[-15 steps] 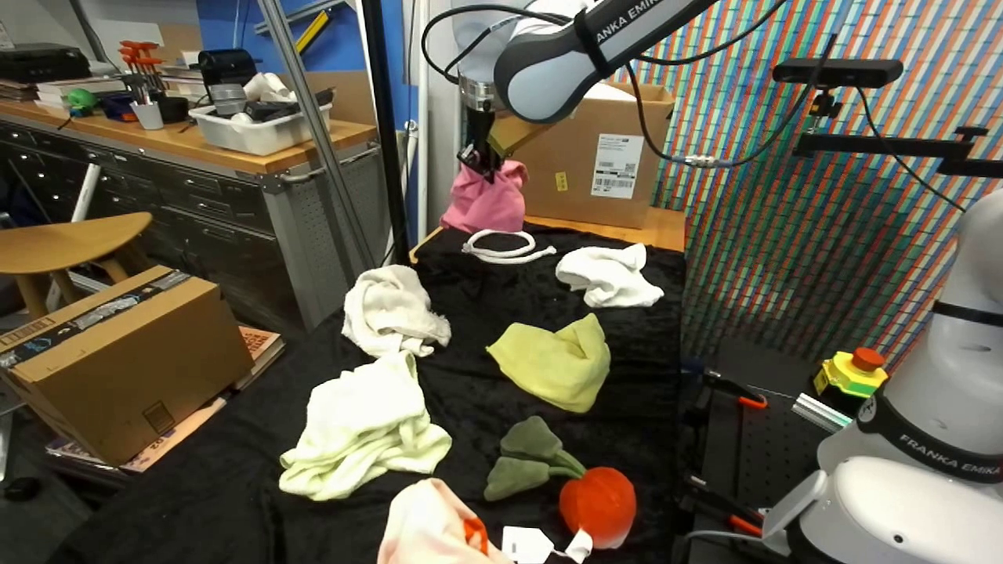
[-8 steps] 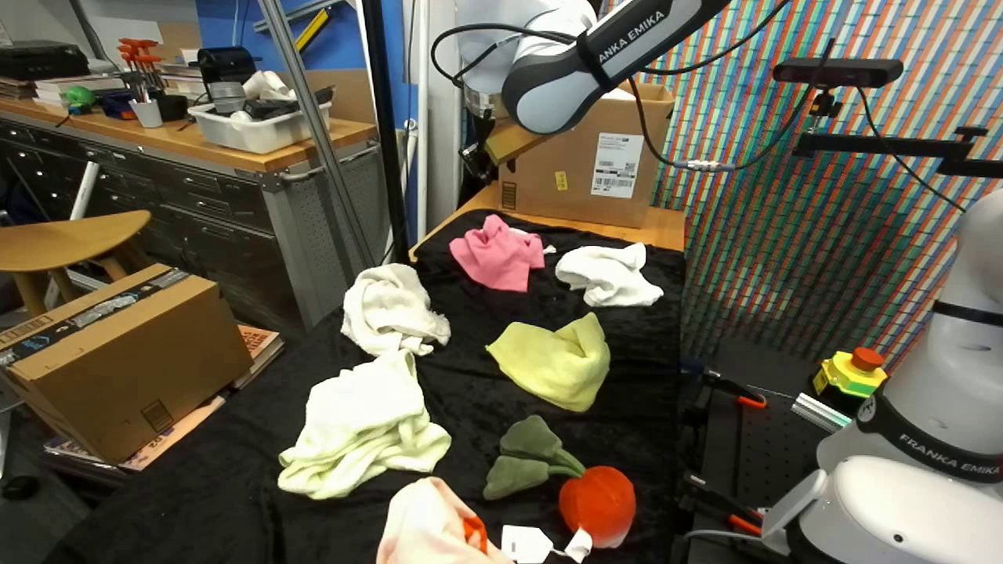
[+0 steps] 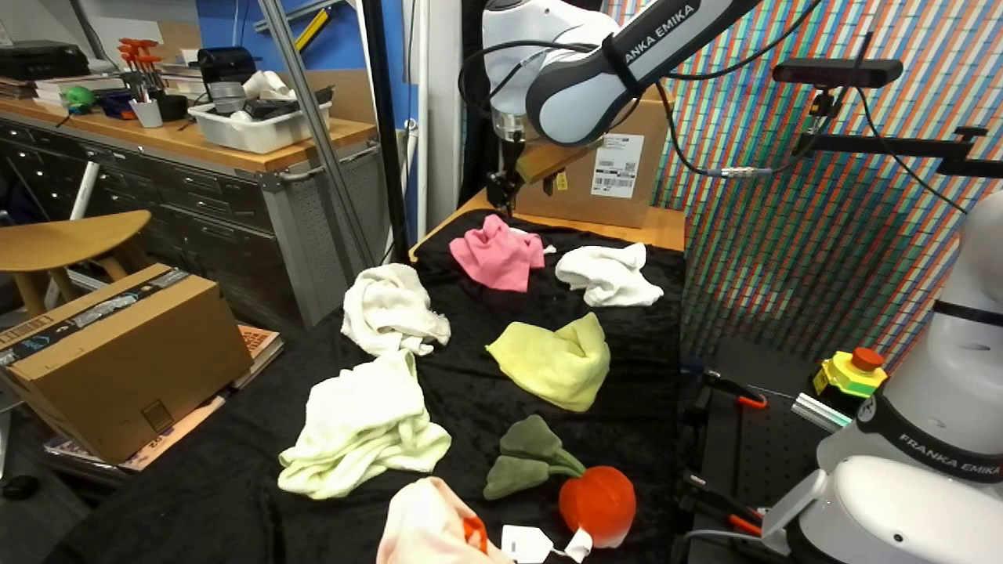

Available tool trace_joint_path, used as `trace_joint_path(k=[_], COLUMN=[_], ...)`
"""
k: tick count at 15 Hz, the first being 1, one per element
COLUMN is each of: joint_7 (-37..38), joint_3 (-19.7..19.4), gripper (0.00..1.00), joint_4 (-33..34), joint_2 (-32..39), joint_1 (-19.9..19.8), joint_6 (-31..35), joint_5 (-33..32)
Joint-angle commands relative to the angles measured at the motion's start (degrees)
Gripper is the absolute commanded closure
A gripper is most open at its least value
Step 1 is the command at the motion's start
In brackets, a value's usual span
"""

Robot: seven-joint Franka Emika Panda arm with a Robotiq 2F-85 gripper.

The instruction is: Pile up all the objects on the table

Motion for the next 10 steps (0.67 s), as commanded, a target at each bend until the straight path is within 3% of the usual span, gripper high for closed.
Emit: trace_joint_path(k=[1, 7, 10], joint_7=[-7.34, -14.62, -18.79], joint_3=[1.43, 1.07, 0.88], gripper=[0.0, 0.0, 0.0], joint_4=[-10.38, -19.78, -22.36], joint_2=[-8.96, -15.03, -15.13], joint_1=[-2.43, -5.59, -7.21], joint_6=[-0.66, -3.12, -0.98], joint_5=[6.17, 12.02, 13.25])
